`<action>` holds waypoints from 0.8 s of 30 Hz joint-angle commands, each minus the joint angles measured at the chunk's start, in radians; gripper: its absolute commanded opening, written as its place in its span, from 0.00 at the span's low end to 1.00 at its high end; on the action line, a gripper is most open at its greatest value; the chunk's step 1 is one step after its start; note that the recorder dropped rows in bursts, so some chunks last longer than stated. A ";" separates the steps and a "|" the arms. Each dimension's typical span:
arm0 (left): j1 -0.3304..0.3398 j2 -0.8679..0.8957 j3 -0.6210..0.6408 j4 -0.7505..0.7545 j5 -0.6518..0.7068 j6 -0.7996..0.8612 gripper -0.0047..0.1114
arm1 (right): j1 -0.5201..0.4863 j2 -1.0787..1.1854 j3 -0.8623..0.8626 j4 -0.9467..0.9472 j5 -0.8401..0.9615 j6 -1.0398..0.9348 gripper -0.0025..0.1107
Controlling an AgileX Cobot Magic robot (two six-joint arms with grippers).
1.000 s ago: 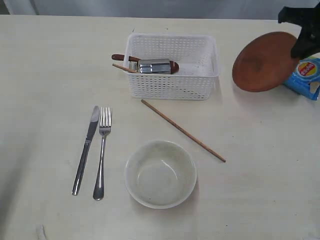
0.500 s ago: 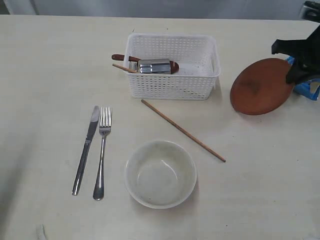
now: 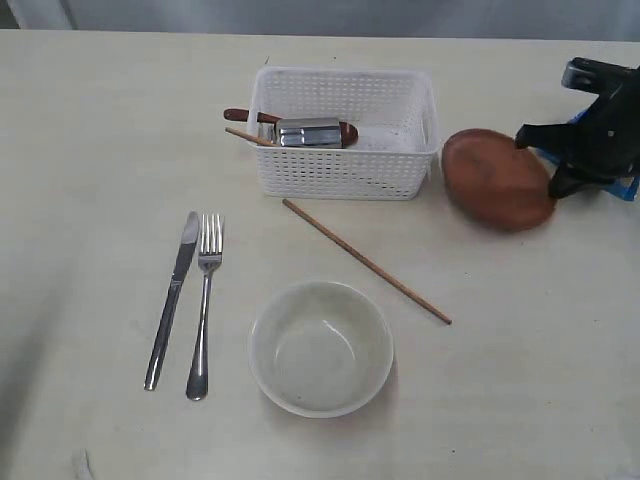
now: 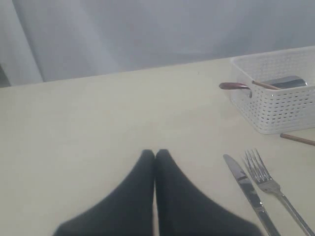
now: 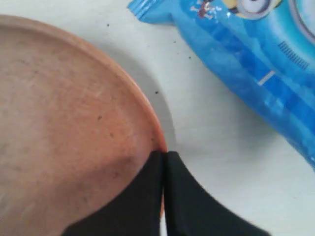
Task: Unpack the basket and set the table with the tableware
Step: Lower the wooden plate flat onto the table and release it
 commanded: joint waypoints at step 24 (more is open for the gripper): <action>0.000 -0.003 0.002 0.004 -0.008 -0.003 0.04 | -0.006 0.009 -0.047 0.063 0.070 0.050 0.02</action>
